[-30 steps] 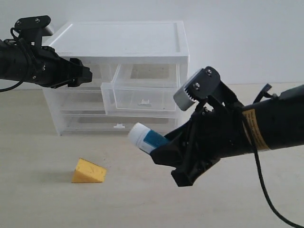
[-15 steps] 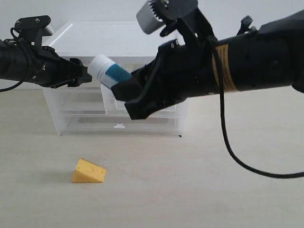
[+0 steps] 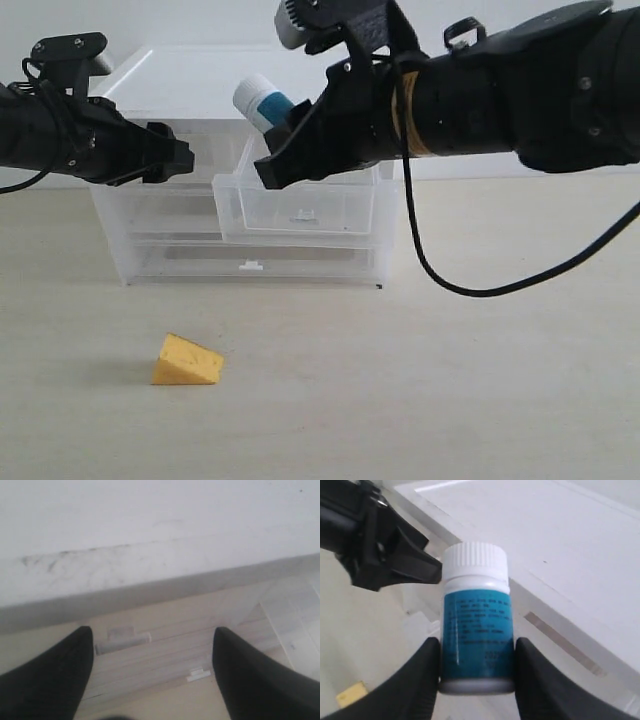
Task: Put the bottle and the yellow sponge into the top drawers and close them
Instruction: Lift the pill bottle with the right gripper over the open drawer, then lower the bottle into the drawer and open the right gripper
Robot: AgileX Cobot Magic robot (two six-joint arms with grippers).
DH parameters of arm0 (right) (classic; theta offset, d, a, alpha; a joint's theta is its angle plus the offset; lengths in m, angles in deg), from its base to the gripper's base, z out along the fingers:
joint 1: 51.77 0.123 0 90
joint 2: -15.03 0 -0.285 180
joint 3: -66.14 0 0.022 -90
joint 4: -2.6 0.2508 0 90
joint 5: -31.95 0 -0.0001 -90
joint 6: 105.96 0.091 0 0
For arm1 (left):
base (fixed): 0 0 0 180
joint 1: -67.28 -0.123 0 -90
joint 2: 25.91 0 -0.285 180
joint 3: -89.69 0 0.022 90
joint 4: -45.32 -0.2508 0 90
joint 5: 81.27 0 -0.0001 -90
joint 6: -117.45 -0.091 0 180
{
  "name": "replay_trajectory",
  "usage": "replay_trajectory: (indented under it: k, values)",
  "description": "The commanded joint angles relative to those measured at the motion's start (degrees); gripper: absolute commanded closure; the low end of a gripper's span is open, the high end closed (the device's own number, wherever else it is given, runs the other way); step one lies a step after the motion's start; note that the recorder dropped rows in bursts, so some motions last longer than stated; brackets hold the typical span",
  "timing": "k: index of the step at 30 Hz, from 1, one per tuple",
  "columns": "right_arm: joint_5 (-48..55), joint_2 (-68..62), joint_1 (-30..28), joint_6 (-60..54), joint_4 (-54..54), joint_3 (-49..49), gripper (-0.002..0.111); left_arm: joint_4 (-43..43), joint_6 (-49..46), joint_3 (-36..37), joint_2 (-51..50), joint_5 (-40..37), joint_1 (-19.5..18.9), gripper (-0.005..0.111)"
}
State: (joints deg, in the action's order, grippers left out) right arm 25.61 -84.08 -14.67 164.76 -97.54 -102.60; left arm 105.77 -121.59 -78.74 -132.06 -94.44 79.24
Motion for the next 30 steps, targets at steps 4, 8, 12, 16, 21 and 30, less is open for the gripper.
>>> replay_trajectory:
  k: [4,8,12,16,21,30]
  values:
    - [6.0,-2.0,-0.1,-0.9,0.2,-0.8,0.108,0.0,-0.4,-0.6,0.5,2.2,0.0,0.043]
    - [9.6,-2.0,-0.1,-0.9,0.2,-0.8,0.108,0.0,-0.4,-0.6,0.5,2.2,0.0,0.043]
    - [11.3,-2.5,-0.1,-0.9,0.2,-0.8,0.108,0.0,-0.4,-0.6,0.5,2.2,0.0,0.043]
    - [12.3,-4.3,-0.1,-0.7,0.2,-0.8,0.108,0.0,-0.4,-0.6,0.5,2.2,0.0,0.043]
    - [14.9,-5.2,0.0,-0.3,0.2,-0.8,0.107,0.0,-0.4,-0.6,0.5,2.6,0.0,0.043]
    - [8.9,-5.2,0.0,-0.2,0.2,-0.8,0.069,0.0,-0.4,-0.6,0.5,2.3,0.0,0.043]
